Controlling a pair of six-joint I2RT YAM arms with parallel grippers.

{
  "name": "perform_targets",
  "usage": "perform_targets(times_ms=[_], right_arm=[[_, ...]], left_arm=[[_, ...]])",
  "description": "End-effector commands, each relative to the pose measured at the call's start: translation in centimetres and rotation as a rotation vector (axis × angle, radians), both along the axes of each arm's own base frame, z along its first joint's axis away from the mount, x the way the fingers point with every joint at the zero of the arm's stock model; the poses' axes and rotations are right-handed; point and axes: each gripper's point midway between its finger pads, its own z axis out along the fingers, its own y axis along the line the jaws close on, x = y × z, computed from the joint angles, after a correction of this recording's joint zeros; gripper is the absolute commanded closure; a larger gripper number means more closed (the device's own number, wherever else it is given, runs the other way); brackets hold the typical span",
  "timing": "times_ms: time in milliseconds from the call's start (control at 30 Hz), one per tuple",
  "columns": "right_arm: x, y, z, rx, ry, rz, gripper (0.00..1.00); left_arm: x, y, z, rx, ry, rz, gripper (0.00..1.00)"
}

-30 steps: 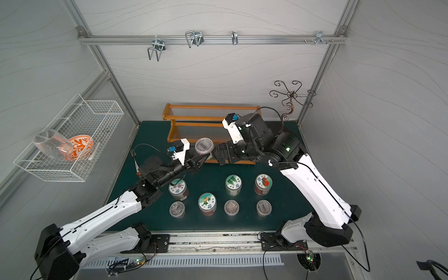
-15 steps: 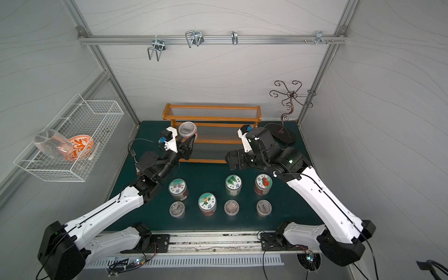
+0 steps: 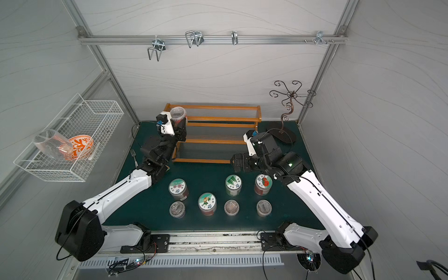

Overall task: Place the seed container on the shelf
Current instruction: Place the seed jar on the shelf.

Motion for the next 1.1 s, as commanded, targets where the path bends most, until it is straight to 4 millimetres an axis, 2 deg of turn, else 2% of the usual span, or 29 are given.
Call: perform_targets(times_ms=[0,300,533,833,1067], right_arm=[[0.2,0.4,0.3,0.031,-0.002,0.001,0.01],[0.4,0.4,-0.5,0.032,0.014,0.004,0.01],[0.4,0.3,-0.9,0.032,0.023,0.006,0.01],[0.4,0.1,-0.6,0.043,0.019,0.007,0.01],[0.4,0.0,-0.7,0.049,0.024,0.007,0.01]], left_arm=[[1.1,1.5,3.7,-0.072,-0.087,0.059,0.53],[4.8,1.6,2.8,-0.072,-0.041,0.098,0.53],[7.4,1.7,1.3,-0.07,0.014,0.123,0.54],[9.3,2.3,-0.9,-0.054,0.082,0.174,0.55],[10.1,3.1,-2.1,-0.048,0.124,0.219,0.56]])
